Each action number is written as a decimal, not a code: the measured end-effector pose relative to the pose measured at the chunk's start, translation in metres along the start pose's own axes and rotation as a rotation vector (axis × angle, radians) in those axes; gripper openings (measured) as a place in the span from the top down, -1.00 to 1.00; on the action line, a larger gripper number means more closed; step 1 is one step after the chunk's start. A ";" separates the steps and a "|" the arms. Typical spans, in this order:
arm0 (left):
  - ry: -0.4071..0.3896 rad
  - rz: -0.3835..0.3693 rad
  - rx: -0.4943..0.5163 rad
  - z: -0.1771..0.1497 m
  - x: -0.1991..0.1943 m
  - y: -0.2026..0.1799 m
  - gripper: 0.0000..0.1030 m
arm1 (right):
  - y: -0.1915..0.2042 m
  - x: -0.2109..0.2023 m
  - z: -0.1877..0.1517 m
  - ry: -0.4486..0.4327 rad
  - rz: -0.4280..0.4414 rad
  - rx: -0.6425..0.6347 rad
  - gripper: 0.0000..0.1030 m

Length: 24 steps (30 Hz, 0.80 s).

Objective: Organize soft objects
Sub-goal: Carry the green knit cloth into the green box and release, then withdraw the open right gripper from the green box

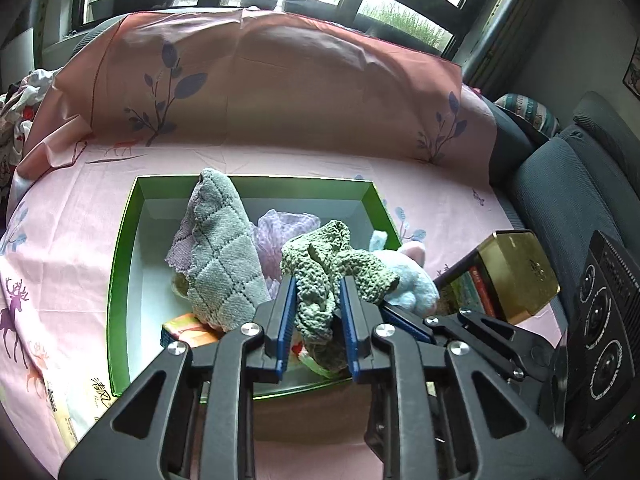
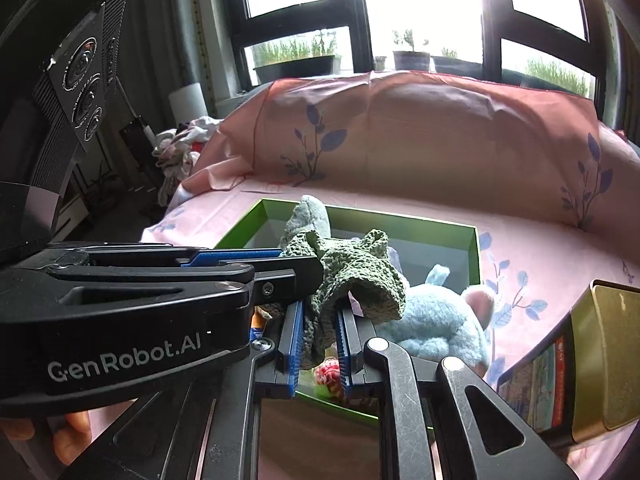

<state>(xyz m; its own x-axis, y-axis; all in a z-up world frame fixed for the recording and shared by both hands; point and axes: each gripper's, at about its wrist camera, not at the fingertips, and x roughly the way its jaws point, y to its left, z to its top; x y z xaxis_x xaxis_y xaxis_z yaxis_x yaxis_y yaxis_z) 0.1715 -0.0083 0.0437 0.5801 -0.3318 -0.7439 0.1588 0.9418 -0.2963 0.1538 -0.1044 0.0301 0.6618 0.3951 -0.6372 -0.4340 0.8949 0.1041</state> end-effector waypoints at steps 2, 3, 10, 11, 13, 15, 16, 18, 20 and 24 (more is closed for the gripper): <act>0.014 0.021 -0.016 0.001 0.009 0.006 0.15 | -0.004 0.012 -0.001 0.029 -0.005 0.016 0.69; 0.019 0.039 -0.022 0.001 0.012 0.009 -0.27 | -0.005 0.016 -0.003 0.045 -0.002 0.026 0.68; 0.038 0.091 -0.066 -0.004 0.007 0.026 -0.71 | -0.006 0.012 -0.008 0.051 0.017 0.056 0.25; 0.038 0.091 -0.070 -0.004 0.004 0.027 -0.75 | -0.004 0.008 -0.009 0.047 0.019 0.054 0.11; 0.025 0.102 -0.072 -0.007 -0.006 0.027 -1.00 | 0.001 -0.002 -0.009 0.032 -0.003 0.049 -0.24; -0.001 0.103 -0.062 -0.010 -0.019 0.025 -0.98 | 0.003 -0.016 -0.011 0.002 -0.022 0.044 -0.49; -0.008 0.105 -0.057 -0.012 -0.024 0.023 -0.98 | 0.004 -0.022 -0.012 -0.006 -0.027 0.043 -0.49; -0.026 0.112 -0.050 -0.017 -0.036 0.020 -0.98 | 0.006 -0.034 -0.014 -0.011 -0.055 0.047 -0.49; -0.044 0.115 -0.036 -0.022 -0.047 0.015 -0.98 | 0.006 -0.046 -0.016 -0.018 -0.090 0.051 -0.49; -0.066 0.123 -0.012 -0.039 -0.067 0.006 -0.98 | 0.010 -0.072 -0.024 -0.036 -0.156 0.050 -0.49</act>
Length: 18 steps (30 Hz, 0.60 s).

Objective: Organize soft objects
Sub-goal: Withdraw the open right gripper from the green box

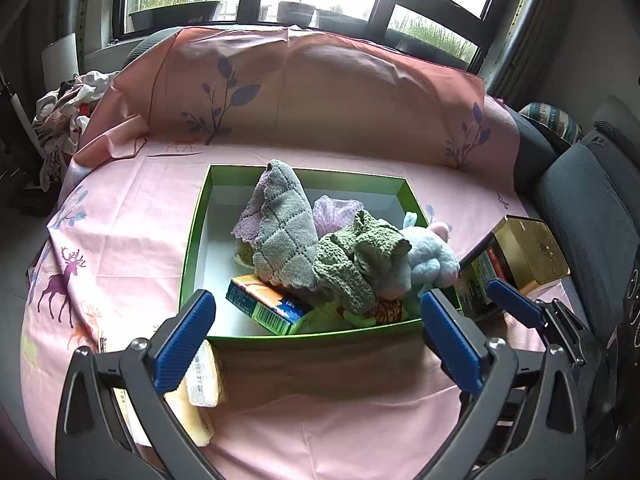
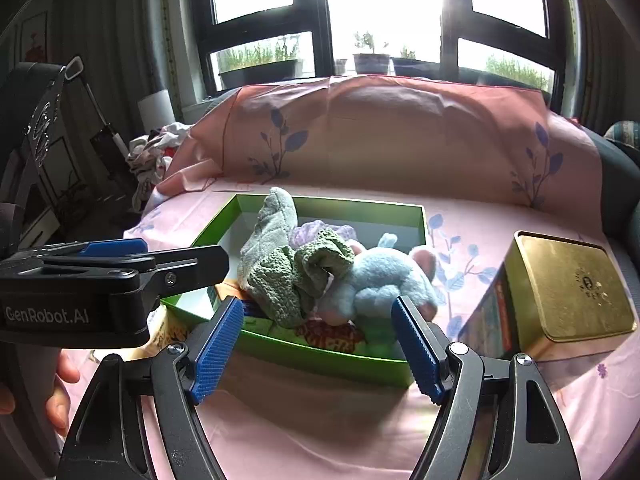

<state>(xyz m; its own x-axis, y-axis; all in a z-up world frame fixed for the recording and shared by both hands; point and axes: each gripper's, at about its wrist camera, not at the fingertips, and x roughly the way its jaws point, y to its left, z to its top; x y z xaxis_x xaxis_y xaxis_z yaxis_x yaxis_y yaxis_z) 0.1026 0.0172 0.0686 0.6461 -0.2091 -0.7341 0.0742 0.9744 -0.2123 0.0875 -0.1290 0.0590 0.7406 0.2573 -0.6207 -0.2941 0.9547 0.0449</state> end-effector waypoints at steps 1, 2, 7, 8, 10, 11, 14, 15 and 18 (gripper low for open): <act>-0.003 -0.002 0.003 -0.005 -0.005 -0.001 -0.98 | 0.000 -0.007 -0.003 -0.004 -0.011 0.003 -0.49; -0.001 -0.005 0.007 -0.009 -0.008 -0.003 -0.98 | 0.000 -0.013 -0.006 -0.006 -0.019 0.006 -0.50; 0.033 -0.002 0.017 -0.037 -0.019 -0.009 -0.98 | 0.000 -0.036 -0.026 0.003 -0.018 0.036 -0.50; 0.036 -0.008 0.013 -0.042 -0.022 -0.009 -0.98 | 0.001 -0.039 -0.029 0.008 -0.015 0.037 -0.50; 0.040 -0.015 0.004 -0.052 -0.027 -0.009 -0.98 | 0.003 -0.045 -0.037 0.016 -0.011 0.035 -0.50; 0.044 -0.016 0.000 -0.057 -0.028 -0.010 -0.98 | 0.003 -0.047 -0.040 0.017 -0.010 0.035 -0.50; 0.061 -0.029 -0.017 -0.069 -0.031 -0.009 -0.98 | 0.002 -0.054 -0.050 0.031 -0.012 0.046 -0.50; 0.067 -0.029 -0.020 -0.073 -0.031 -0.009 -0.98 | 0.001 -0.055 -0.053 0.036 -0.012 0.051 -0.50; 0.077 -0.032 -0.029 -0.083 -0.032 -0.009 -0.98 | 0.001 -0.062 -0.062 0.042 -0.022 0.053 -0.50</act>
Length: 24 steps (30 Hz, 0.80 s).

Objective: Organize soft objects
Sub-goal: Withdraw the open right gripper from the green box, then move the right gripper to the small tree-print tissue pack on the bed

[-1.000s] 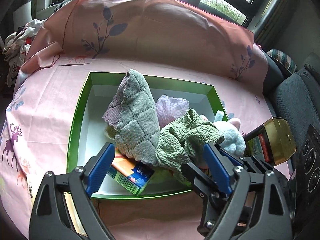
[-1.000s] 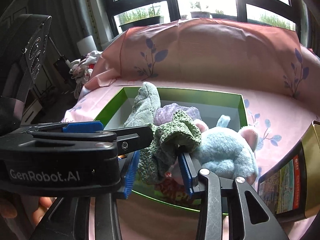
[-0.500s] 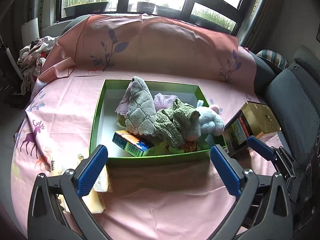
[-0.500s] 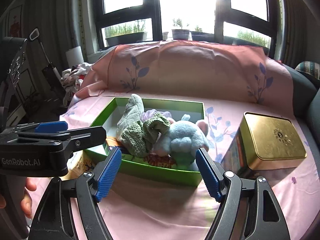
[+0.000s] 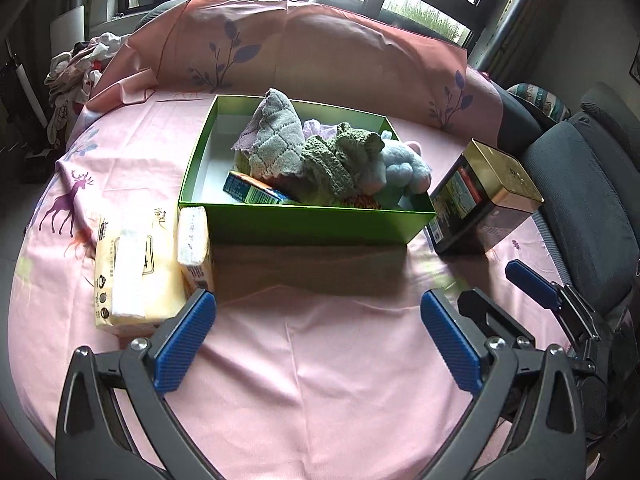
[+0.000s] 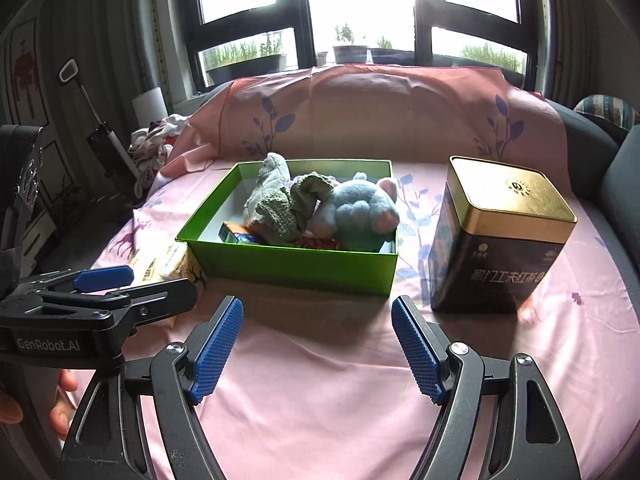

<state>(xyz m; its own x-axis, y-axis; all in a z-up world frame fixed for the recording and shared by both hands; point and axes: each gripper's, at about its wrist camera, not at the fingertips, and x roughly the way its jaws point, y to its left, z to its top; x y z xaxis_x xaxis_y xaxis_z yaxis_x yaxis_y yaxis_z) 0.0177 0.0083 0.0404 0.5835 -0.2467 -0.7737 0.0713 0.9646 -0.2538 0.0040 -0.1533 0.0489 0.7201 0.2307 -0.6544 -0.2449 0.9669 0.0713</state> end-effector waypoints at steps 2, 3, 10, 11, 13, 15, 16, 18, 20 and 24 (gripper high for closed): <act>0.004 0.000 -0.001 -0.005 -0.001 -0.001 -0.98 | -0.002 -0.004 -0.004 0.005 -0.002 0.003 -0.50; 0.002 0.001 0.003 -0.006 -0.002 -0.003 -0.98 | -0.002 -0.005 -0.006 0.006 -0.003 0.005 -0.50; -0.031 0.011 0.018 -0.018 -0.014 -0.007 -0.98 | -0.008 -0.015 -0.014 0.004 -0.021 0.027 -0.50; -0.035 0.015 0.018 -0.019 -0.015 -0.007 -0.98 | -0.009 -0.016 -0.015 0.004 -0.022 0.030 -0.50; -0.038 0.019 0.018 -0.021 -0.017 -0.005 -0.98 | -0.010 -0.018 -0.018 0.005 -0.023 0.033 -0.50; -0.035 0.014 0.013 -0.024 -0.017 -0.002 -0.98 | -0.009 -0.018 -0.018 0.007 -0.020 0.036 -0.50; -0.032 0.009 0.008 -0.024 -0.017 0.000 -0.98 | -0.008 -0.018 -0.019 0.008 -0.016 0.036 -0.50; -0.027 0.008 -0.002 -0.026 -0.017 0.004 -0.98 | -0.006 -0.017 -0.019 0.008 -0.016 0.034 -0.50; -0.025 0.011 -0.011 -0.028 -0.016 0.009 -0.98 | -0.004 -0.017 -0.019 0.010 -0.015 0.032 -0.50; -0.010 -0.018 -0.047 -0.033 -0.014 0.020 -0.98 | 0.000 -0.014 -0.020 0.016 -0.015 0.026 -0.50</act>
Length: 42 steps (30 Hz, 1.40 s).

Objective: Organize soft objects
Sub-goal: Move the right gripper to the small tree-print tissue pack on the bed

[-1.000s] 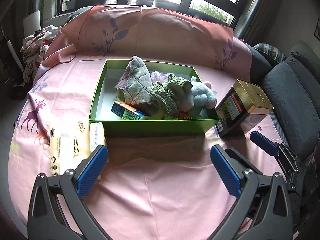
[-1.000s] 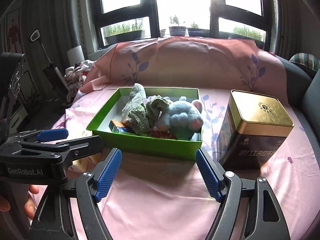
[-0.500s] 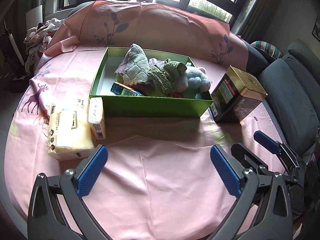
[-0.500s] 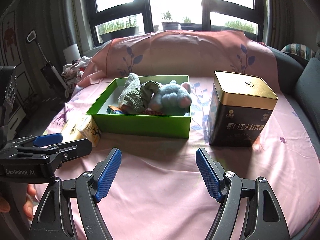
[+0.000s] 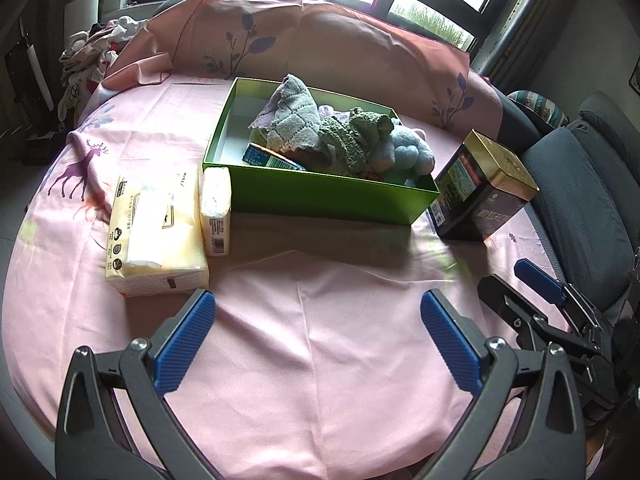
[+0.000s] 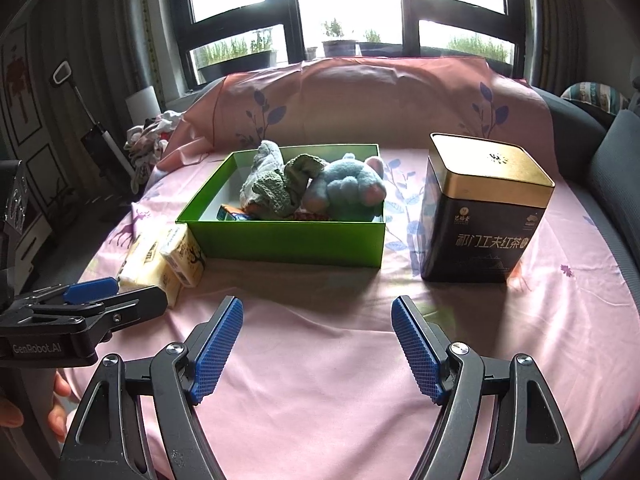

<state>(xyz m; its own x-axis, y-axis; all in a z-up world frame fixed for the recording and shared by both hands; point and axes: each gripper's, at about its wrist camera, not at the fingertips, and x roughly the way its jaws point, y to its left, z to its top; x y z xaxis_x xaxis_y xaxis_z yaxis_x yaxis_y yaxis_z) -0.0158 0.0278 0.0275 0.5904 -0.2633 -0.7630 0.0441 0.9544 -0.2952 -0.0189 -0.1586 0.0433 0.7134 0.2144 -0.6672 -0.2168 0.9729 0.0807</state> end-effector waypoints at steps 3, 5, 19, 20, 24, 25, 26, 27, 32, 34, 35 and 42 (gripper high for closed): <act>0.011 -0.015 -0.017 -0.002 0.002 0.006 -0.98 | 0.003 0.003 0.000 0.006 -0.004 -0.001 -0.50; 0.017 -0.035 -0.026 -0.003 0.003 0.009 -0.98 | 0.004 0.004 -0.001 0.007 -0.011 -0.001 -0.50; -0.053 -0.095 -0.139 -0.005 -0.009 0.068 -0.98 | 0.044 0.070 -0.011 0.150 0.187 -0.016 -0.50; -0.055 -0.088 -0.155 -0.005 -0.009 0.075 -0.98 | 0.051 0.078 -0.009 0.161 0.222 -0.015 -0.50; -0.064 -0.066 -0.205 -0.006 -0.011 0.101 -0.98 | 0.080 0.110 0.003 0.174 0.330 0.020 -0.50; -0.067 -0.060 -0.214 -0.006 -0.012 0.107 -0.98 | 0.086 0.117 0.007 0.174 0.362 0.036 -0.50; -0.071 -0.053 -0.224 -0.006 -0.013 0.113 -0.98 | 0.092 0.124 0.011 0.172 0.393 0.046 -0.50; -0.074 -0.049 -0.234 -0.006 -0.014 0.118 -0.97 | 0.099 0.130 0.016 0.168 0.414 0.047 -0.50; -0.087 -0.030 -0.284 -0.005 -0.018 0.143 -0.98 | 0.120 0.167 0.034 0.180 0.402 0.053 -0.50; -0.090 -0.026 -0.292 -0.006 -0.019 0.148 -0.98 | 0.121 0.178 0.035 0.202 0.433 0.064 -0.26; -0.088 -0.023 -0.293 -0.005 -0.018 0.149 -0.98 | 0.120 0.182 0.034 0.211 0.449 0.074 0.08; -0.039 -0.089 -0.248 -0.004 0.001 0.121 -0.98 | 0.060 0.150 0.008 0.238 0.487 0.232 0.51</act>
<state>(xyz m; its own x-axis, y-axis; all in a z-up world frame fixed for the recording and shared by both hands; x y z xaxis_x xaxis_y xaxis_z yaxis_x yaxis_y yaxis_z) -0.0128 0.1426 -0.0109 0.6243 -0.3341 -0.7062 -0.0992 0.8627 -0.4958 0.0808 -0.0669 -0.0457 0.3930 0.6420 -0.6583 -0.3117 0.7665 0.5615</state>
